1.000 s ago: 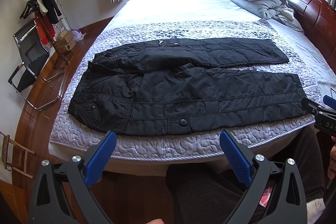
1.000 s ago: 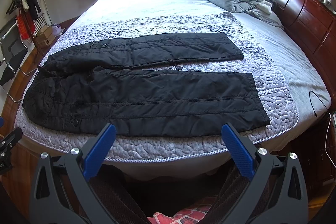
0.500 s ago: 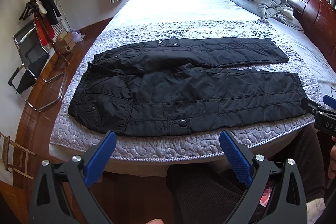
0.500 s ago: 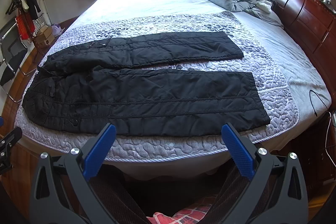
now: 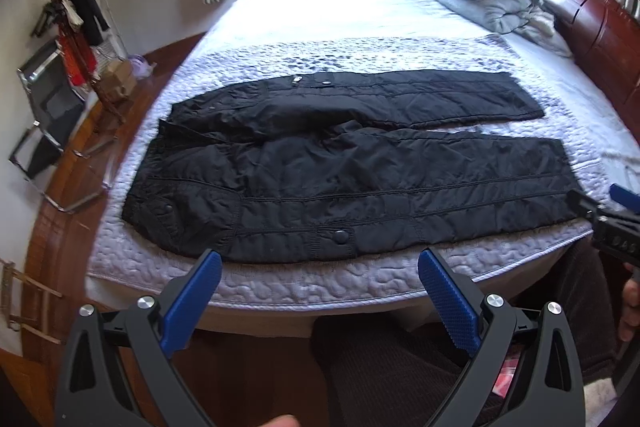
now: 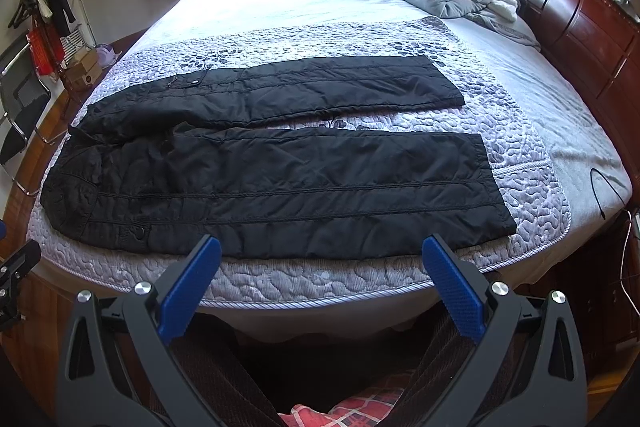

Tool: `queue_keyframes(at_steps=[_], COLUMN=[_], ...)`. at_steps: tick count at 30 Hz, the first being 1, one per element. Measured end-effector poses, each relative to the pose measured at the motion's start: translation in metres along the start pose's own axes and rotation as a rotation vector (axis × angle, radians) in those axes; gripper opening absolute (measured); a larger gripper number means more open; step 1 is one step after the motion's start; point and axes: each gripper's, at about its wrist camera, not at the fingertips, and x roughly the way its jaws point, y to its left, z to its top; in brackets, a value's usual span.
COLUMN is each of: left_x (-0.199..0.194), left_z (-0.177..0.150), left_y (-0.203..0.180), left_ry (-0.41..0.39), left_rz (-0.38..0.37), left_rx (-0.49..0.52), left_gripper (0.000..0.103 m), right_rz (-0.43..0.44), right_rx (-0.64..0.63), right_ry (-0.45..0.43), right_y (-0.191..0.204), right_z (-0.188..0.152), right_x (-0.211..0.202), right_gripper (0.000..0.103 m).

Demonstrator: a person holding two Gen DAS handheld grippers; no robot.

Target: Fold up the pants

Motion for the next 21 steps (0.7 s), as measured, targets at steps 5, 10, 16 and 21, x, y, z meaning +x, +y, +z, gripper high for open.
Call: queue_keyframes(at_steps=[5, 10, 16, 21], left_x=[0.013, 0.052, 0.137, 0.224], left_z=[0.012, 0.062, 0.145, 0.195], left_y=[0.023, 0.096, 0.231, 0.316], left_ry=[0.026, 0.062, 0.149, 0.26], left_rz=[-0.117, -0.069, 0.058, 0.206], left_rx=[-0.06, -0.127, -0.337, -0.421], left_gripper=[0.099, 0.099, 0.099, 0.099], right_rz=[-0.013, -0.041, -0.146, -0.182], right_rx=[-0.013, -0.052, -0.085, -0.141], right_ry=[-0.034, -0.055, -0.027, 0.009], right_y=[-0.019, -0.061, -0.114, -0.138], right_z=[0.021, 0.079, 0.155, 0.195], right_x=[0.004, 0.023, 0.08, 0.138], right_gripper=[0.101, 0.101, 0.101, 0.101])
